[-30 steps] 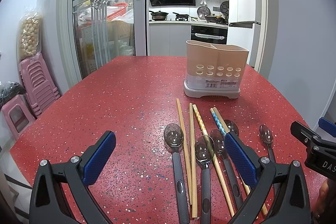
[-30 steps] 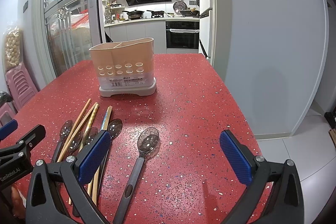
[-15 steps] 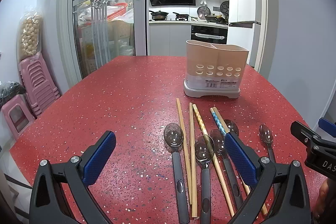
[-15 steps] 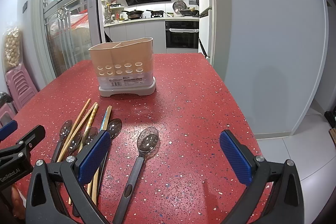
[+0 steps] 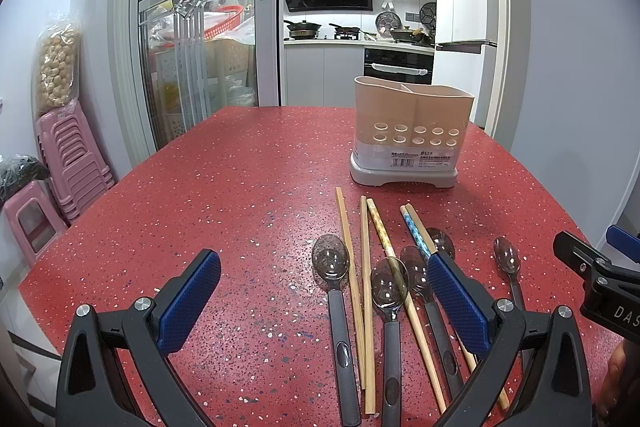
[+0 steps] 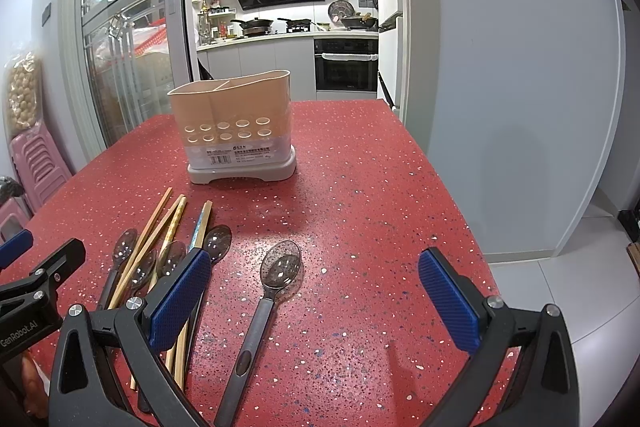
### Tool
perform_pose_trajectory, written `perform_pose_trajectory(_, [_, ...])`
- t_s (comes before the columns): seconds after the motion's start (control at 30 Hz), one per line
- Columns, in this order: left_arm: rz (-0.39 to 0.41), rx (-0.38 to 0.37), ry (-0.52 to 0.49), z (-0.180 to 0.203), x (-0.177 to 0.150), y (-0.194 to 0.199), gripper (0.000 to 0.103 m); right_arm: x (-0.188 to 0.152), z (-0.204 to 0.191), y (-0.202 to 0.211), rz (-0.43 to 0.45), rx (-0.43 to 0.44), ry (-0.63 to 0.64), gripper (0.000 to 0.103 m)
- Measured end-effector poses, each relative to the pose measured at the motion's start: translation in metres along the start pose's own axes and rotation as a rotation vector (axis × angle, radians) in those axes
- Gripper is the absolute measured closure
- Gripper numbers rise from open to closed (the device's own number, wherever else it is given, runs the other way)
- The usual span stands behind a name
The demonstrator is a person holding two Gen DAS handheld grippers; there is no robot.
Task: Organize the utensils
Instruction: 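Move the right gripper to the dark-handled spoon and close on its neck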
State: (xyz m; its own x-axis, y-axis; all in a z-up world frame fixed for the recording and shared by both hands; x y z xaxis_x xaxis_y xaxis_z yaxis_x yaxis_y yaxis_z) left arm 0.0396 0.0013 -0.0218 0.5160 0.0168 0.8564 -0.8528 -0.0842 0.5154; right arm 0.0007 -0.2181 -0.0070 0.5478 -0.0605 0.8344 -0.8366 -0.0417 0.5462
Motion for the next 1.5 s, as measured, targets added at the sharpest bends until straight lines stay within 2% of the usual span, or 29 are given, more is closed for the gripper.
perform_pose_trajectory(1.0, [0.000, 0.003, 0.012, -0.003, -0.003, -0.004, 0.000, -0.005, 0.002, -0.005, -0.033, 0.010, -0.013, 0.000])
perform_pose_trajectory(1.1, [-0.040, 0.015, 0.009, -0.006, -0.005, -0.012, 0.000, -0.006, 0.001, -0.008, -0.052, 0.016, -0.015, 0.000])
perform_pose_trajectory(1.17, [-0.108, 0.011, 0.005, -0.010, -0.009, -0.023, 0.000, -0.006, 0.003, -0.013, -0.079, 0.023, -0.021, 0.000])
perform_pose_trajectory(1.27, [-0.209, 0.007, 0.003, -0.018, -0.017, -0.041, 0.000, -0.007, 0.004, -0.023, -0.139, 0.031, -0.030, 0.000])
perform_pose_trajectory(1.5, [-0.359, 0.006, 0.004, -0.028, -0.033, -0.064, 0.000, -0.016, 0.007, -0.052, -0.310, 0.047, -0.050, 0.000])
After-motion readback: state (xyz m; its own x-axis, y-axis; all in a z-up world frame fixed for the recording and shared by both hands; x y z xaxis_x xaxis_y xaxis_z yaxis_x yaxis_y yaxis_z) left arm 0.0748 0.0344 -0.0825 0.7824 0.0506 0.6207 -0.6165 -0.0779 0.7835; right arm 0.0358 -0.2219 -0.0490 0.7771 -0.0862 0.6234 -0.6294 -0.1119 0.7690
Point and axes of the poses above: each gripper's, at about its wrist camera, not at the fingertips, and y roughly against the way its jaws point, z to its right, x to its top, the point moved 5 cm from there along -y, roughly the way its jaws point, and after that the axes turned 5 degrees about x, right-handed, at the moved point
